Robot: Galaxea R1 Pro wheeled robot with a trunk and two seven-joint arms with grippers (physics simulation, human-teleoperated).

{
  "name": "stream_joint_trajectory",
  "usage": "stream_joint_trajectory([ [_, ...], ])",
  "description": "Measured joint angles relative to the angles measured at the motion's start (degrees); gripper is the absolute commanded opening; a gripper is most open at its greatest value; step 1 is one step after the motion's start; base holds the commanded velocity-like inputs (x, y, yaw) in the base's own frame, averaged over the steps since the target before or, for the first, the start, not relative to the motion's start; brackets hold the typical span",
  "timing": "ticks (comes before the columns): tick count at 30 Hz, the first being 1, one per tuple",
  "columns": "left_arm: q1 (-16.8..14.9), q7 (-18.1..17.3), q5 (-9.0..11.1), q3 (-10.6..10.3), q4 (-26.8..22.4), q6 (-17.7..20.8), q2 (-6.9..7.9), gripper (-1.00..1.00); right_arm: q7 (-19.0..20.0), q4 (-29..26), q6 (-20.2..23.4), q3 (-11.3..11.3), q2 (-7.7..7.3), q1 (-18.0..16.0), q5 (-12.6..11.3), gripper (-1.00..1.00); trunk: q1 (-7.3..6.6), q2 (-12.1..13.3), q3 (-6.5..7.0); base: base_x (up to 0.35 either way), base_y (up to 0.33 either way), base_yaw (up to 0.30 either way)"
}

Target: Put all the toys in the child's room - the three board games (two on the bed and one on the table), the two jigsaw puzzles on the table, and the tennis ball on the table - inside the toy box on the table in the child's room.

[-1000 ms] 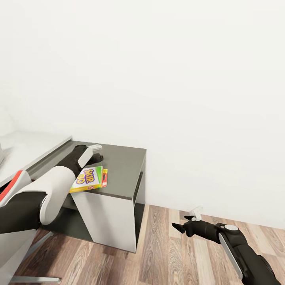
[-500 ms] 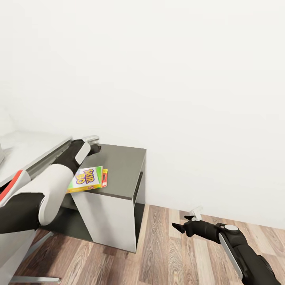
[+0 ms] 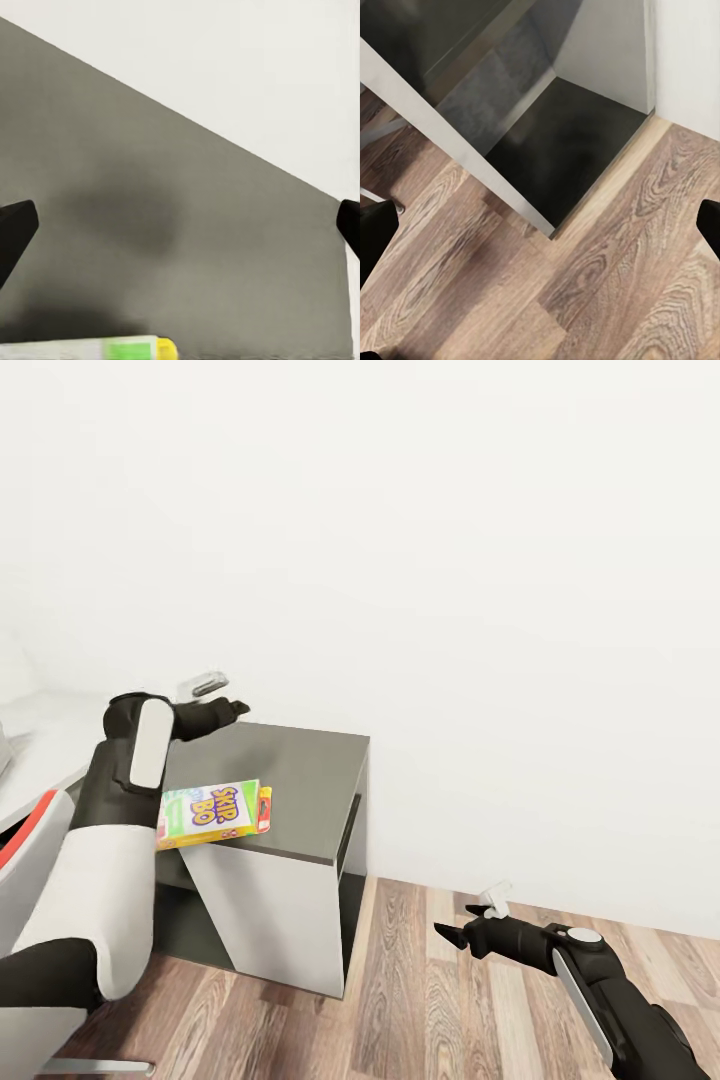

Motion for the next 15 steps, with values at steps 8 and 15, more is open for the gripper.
stream_joint_trajectory([
  [8, 10.4, -0.3, 10.6, 0.4, -13.0, 1.4, 0.35, 1.0, 0.1, 0.0, 0.0, 0.0, 0.0, 0.0, 0.0, 1.0, 0.0, 0.0, 0.0, 0.0, 0.0, 0.0],
  [15, 15.6, -0.4, 15.9, 0.4, -15.6, 1.4, 0.39, 1.0, 0.0, 0.0, 0.0, 0.0, 0.0, 0.0, -0.1, 1.0, 0.0, 0.0, 0.0, 0.0, 0.0, 0.0],
])
